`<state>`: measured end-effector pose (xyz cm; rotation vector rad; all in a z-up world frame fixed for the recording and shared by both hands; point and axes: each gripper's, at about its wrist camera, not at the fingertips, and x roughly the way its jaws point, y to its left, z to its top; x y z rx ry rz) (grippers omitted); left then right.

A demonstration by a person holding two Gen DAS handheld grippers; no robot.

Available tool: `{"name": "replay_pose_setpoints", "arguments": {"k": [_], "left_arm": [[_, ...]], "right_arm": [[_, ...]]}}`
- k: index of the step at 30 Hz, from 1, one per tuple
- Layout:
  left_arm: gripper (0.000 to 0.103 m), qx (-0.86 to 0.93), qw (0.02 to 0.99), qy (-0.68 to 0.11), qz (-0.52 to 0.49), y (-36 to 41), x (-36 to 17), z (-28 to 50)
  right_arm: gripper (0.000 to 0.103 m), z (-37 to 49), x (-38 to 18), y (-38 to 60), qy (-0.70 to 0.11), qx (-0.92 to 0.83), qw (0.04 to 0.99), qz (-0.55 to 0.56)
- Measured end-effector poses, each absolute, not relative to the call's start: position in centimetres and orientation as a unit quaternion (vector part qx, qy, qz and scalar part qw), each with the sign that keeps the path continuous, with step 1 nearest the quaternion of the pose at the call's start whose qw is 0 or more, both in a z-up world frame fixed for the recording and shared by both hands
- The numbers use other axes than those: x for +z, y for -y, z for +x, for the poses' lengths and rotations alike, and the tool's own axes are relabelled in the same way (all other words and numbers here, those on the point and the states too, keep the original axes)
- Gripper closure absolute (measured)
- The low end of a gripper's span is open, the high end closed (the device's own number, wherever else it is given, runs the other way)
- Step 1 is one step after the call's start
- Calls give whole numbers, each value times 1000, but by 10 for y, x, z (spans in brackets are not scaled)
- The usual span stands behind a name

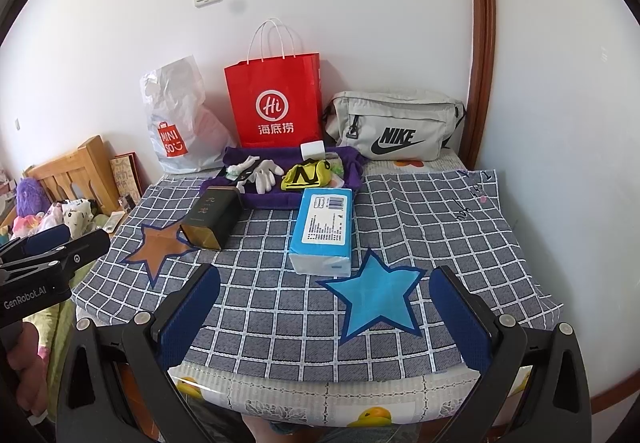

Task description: Organize soft objects

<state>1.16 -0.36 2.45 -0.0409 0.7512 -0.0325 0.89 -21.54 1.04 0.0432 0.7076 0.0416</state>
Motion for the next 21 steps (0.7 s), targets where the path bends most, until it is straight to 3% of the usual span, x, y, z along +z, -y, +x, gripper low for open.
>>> {"name": "replay_pose_setpoints", "arguments": {"k": [21], "left_arm": [[19, -16, 930, -367, -19, 4, 24, 11]], "right_arm": [[0, 8, 12, 214, -345, 20, 938, 22]]}}
